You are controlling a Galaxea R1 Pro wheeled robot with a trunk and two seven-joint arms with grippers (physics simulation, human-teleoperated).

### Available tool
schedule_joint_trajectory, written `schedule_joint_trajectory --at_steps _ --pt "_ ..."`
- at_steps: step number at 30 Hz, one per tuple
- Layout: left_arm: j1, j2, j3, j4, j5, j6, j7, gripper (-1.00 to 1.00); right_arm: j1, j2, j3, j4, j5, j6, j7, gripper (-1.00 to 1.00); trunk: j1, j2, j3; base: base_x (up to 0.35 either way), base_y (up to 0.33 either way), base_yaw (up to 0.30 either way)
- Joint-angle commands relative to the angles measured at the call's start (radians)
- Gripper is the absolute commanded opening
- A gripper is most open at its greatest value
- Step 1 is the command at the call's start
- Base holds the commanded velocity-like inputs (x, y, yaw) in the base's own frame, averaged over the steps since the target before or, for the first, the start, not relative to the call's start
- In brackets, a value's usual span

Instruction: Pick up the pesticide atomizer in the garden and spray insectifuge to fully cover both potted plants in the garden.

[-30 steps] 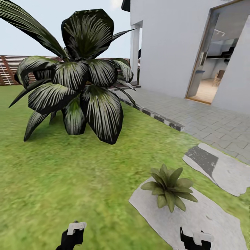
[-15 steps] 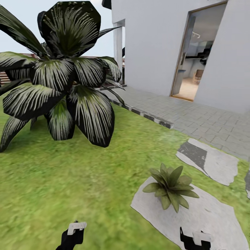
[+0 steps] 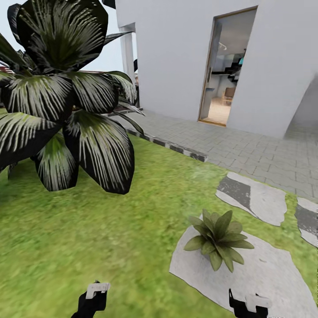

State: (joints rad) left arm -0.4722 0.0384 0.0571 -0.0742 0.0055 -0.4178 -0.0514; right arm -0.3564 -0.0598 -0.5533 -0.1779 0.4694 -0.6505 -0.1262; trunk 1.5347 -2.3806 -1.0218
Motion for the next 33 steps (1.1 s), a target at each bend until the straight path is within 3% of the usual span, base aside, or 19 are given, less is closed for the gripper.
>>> schedule_joint_trajectory --at_steps 1,20,33 --pt "0.000 0.000 0.006 0.001 0.001 -0.002 -0.005 -1.00 -0.001 0.000 -0.003 0.001 0.011 -0.003 -0.007 1.00 0.000 0.000 -0.001 0.164 0.319 -0.284" --pt "0.000 0.000 0.006 0.001 0.001 -0.003 -0.005 -1.00 -0.001 0.000 -0.003 0.001 0.011 -0.003 -0.007 1.00 0.000 0.000 -0.001 0.211 0.267 -0.285" --pt "0.000 0.000 0.006 0.001 0.001 -0.004 -0.005 -1.00 -0.001 0.000 -0.003 0.001 0.011 -0.003 -0.007 1.00 0.000 0.000 -0.001 0.107 0.068 -0.285"
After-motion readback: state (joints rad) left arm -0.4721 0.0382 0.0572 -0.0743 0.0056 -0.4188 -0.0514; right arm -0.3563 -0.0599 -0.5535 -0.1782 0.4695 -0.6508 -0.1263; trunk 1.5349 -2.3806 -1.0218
